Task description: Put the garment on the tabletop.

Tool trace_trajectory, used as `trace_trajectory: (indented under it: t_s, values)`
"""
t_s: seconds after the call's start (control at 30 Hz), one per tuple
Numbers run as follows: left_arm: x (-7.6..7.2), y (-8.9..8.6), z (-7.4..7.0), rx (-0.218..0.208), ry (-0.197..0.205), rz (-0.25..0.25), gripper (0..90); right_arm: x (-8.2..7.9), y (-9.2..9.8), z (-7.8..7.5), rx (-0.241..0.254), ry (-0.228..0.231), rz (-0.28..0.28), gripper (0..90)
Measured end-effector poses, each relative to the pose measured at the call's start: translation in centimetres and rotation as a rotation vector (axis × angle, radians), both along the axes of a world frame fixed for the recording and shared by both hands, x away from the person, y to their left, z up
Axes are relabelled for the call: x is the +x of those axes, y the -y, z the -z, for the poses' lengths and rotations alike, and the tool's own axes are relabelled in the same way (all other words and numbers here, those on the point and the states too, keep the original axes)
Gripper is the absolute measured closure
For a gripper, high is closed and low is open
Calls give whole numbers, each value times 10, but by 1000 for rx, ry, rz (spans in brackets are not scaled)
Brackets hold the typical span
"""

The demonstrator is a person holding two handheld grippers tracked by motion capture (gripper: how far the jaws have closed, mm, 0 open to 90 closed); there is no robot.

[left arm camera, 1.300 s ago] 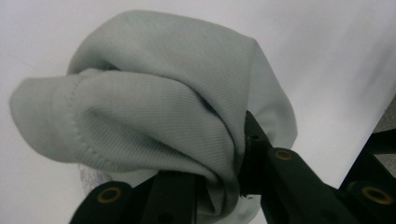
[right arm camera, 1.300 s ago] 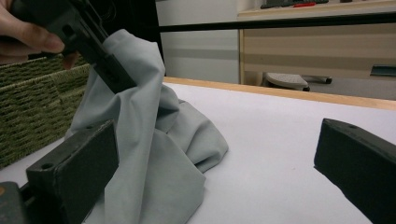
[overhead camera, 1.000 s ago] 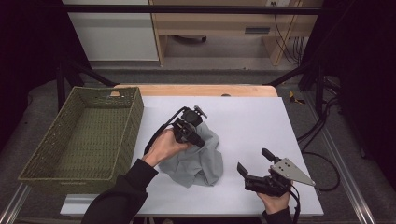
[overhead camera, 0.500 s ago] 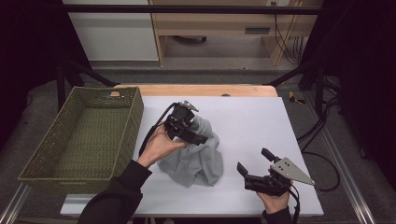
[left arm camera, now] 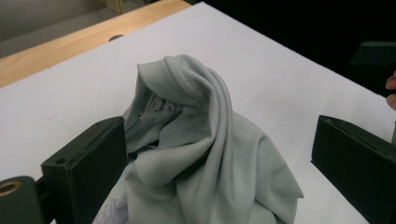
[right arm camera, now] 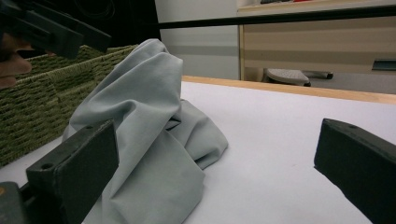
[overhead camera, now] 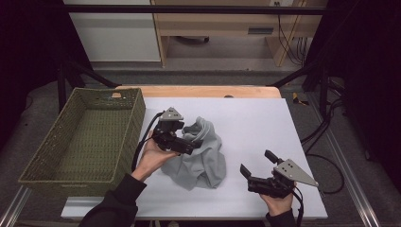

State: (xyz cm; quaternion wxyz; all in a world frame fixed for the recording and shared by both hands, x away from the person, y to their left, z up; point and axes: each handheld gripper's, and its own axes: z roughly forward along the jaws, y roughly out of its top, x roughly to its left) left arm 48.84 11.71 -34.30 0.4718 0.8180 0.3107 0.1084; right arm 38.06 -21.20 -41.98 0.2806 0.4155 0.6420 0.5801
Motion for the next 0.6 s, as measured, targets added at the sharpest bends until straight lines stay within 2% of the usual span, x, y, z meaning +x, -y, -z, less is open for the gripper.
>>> trace_trajectory:
  t_s: [0.1,0.17,0.3,0.6]
  values:
    - [-6,-8,5,-21,23,-10,29,0,0,0,1,-3,-2,1]
    - [-12,-14,9,-27,49,-36,28,0,1,0,2,-3,-2,1]
    - [-19,-24,14,-42,61,-38,22,1,1,1,-1,-3,0,1]
    - [-34,-46,35,-81,87,-77,22,0,2,0,0,4,2,0]
